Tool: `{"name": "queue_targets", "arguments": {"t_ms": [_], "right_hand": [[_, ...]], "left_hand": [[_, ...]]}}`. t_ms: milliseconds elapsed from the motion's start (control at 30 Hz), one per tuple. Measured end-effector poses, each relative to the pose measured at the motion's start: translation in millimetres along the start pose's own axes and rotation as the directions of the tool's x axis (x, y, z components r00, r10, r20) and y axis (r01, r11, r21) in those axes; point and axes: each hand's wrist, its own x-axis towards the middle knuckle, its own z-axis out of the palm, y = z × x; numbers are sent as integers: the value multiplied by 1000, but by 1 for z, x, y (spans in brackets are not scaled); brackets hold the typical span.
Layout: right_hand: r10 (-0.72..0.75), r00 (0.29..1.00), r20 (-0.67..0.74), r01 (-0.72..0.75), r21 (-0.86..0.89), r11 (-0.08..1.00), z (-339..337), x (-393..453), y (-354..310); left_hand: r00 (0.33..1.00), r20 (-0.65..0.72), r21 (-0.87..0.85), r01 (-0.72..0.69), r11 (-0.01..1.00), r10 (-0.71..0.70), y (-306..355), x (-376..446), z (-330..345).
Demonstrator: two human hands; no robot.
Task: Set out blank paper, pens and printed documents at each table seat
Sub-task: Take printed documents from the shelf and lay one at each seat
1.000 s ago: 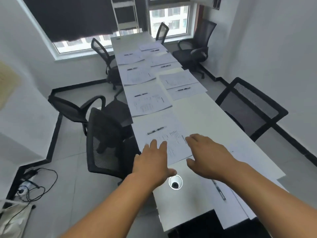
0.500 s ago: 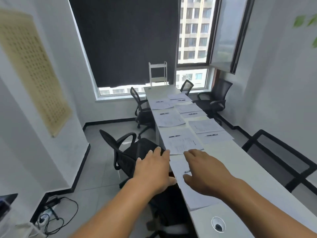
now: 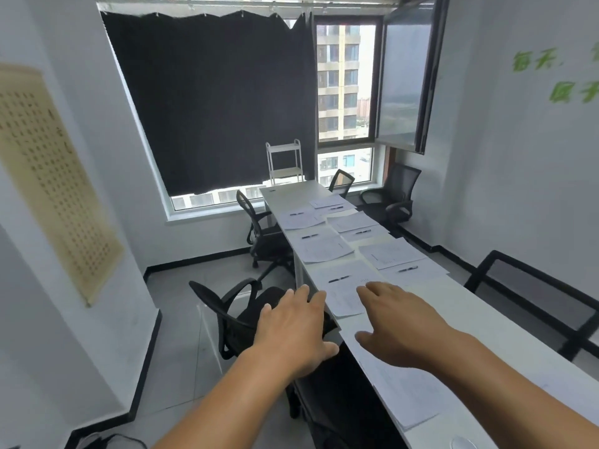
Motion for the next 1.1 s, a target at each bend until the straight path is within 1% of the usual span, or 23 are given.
{"name": "queue_targets", "arguments": {"t_ms": [133,233,367,567,733,833,900,1000,1033,1067,1100], "right_hand": [[60,998,5,-60,11,998,11,38,5],[84,996,12,-84,45,995,26,81,3],[111,991,69,-117,79,990,38,139,-3],[153,985,84,-160,91,983,35,191,-15],[265,959,103,-274,83,958,41,225,-19],[347,928,133,-356,57,933,51,239,-28],[402,903,149,-414,53,909,55,245,-34],[497,858,129,-506,51,861,51,255,-44],[537,833,137,-547,50,836,51,255,-50],[551,824,130,-561,54,826,48,257,-52],[585,801,125,-594,54,803,49,254,-56]], "left_hand": [[998,44,10,-40,999,40,-22,37,4],[997,50,40,-60,997,58,-46,74,10],[990,103,75,-100,992,92,-77,120,8],[984,113,64,-145,987,138,-111,172,0],[958,141,16,-253,967,248,-134,222,9],[928,173,21,-337,941,329,-150,250,17],[900,196,-10,-394,919,388,-158,263,18],[844,167,-22,-514,858,510,-168,289,17],[814,181,-30,-557,830,553,-170,298,19],[801,176,-34,-577,816,573,-170,304,19],[774,178,-38,-612,790,608,-168,309,20]]}}
